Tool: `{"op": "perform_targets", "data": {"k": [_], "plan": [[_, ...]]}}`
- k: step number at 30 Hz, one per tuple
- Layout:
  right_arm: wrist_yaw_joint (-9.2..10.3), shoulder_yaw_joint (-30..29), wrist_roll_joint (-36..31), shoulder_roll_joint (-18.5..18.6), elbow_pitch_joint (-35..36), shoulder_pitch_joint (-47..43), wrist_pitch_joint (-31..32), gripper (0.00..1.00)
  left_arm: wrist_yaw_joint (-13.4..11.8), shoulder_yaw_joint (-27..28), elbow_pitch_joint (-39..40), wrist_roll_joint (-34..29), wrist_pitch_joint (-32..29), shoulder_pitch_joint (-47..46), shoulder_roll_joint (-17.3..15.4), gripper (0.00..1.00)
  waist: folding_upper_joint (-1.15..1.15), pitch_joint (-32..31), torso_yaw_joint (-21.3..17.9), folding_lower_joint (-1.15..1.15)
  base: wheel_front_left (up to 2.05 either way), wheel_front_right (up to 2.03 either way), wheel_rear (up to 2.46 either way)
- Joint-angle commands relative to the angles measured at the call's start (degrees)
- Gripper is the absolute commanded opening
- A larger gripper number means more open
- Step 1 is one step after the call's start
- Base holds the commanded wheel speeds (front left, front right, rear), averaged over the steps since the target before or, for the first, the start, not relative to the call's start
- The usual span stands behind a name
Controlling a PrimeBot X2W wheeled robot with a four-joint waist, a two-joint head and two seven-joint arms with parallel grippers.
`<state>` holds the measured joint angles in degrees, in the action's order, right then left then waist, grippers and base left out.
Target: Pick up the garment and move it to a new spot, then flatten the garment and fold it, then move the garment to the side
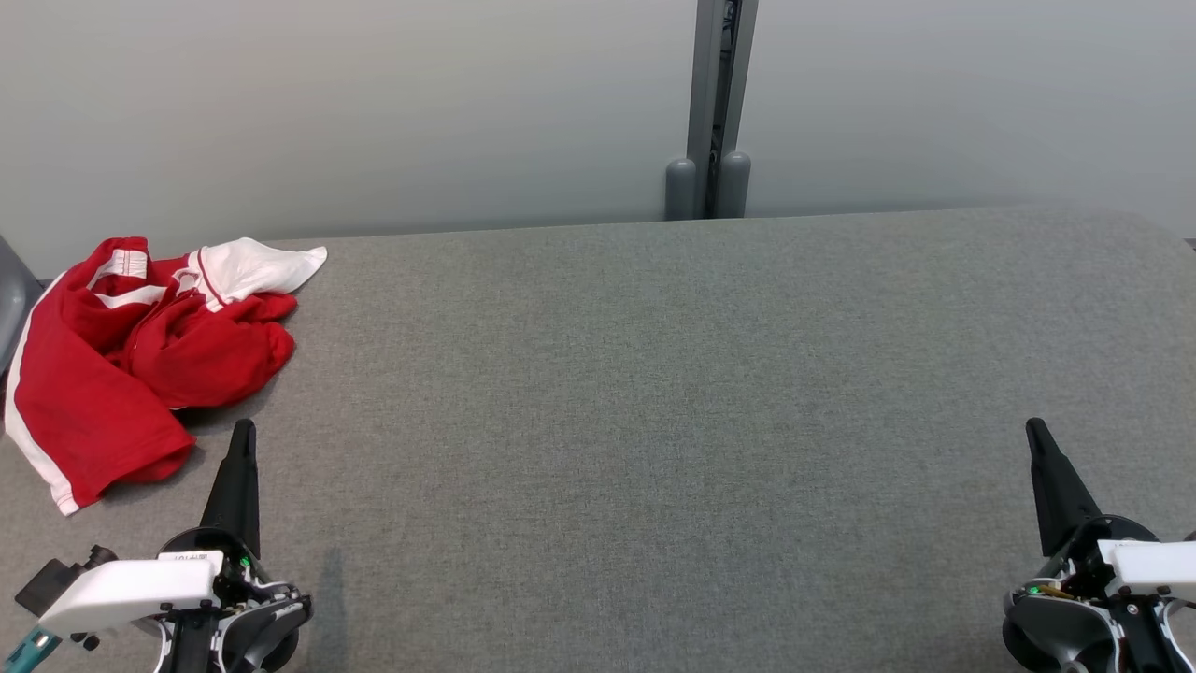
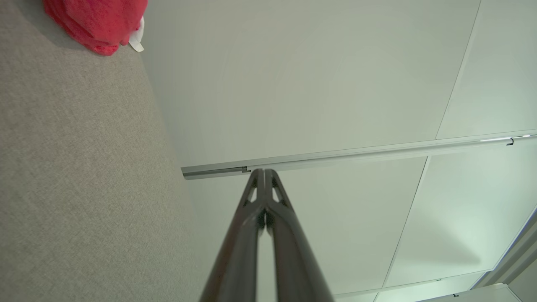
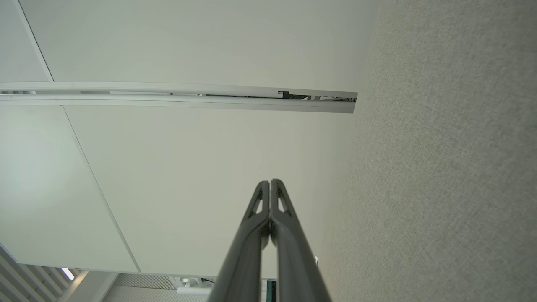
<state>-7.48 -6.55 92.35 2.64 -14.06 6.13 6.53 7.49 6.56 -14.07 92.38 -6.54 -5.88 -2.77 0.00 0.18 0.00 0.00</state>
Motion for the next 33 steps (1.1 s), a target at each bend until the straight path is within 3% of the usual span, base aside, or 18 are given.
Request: {"op": "perform_targets", "data": {"k": [1,26,27,33], "plan": [[-0.03,-0.03,0.13,0.5,0.17,0.23,0.15,0.0,0.22,0.12,0.13,0.07,-0.13,-0.82,-0.19,0.0,0.0,0.0,0.0,0.0,0.0,0.0,0.0],[-0.03,-0.03,0.13,0.5,0.17,0.22,0.15,0.0,0.22,0.13,0.13,0.07,-0.13,-0.83,-0.19,0.0,0.0,0.0,0.0,0.0,0.0,0.0,0.0],[0.0,0.03,-0.02,-0.05,-0.14,-0.08,-0.07,1.0,-0.01,-0.06,-0.17,-0.02,0.06,0.1,0.01,1.0,0.0,0.0,0.0,0.0,0.0,0.0,0.0],[0.07,0.74,-0.41,-0.67,-1.39,-1.83,-1.02,1.0,-0.07,-1.31,-1.4,-0.4,1.04,1.97,0.5,1.0,0.0,-0.15,0.0,0.0,0.0,0.0,0.0]]}}
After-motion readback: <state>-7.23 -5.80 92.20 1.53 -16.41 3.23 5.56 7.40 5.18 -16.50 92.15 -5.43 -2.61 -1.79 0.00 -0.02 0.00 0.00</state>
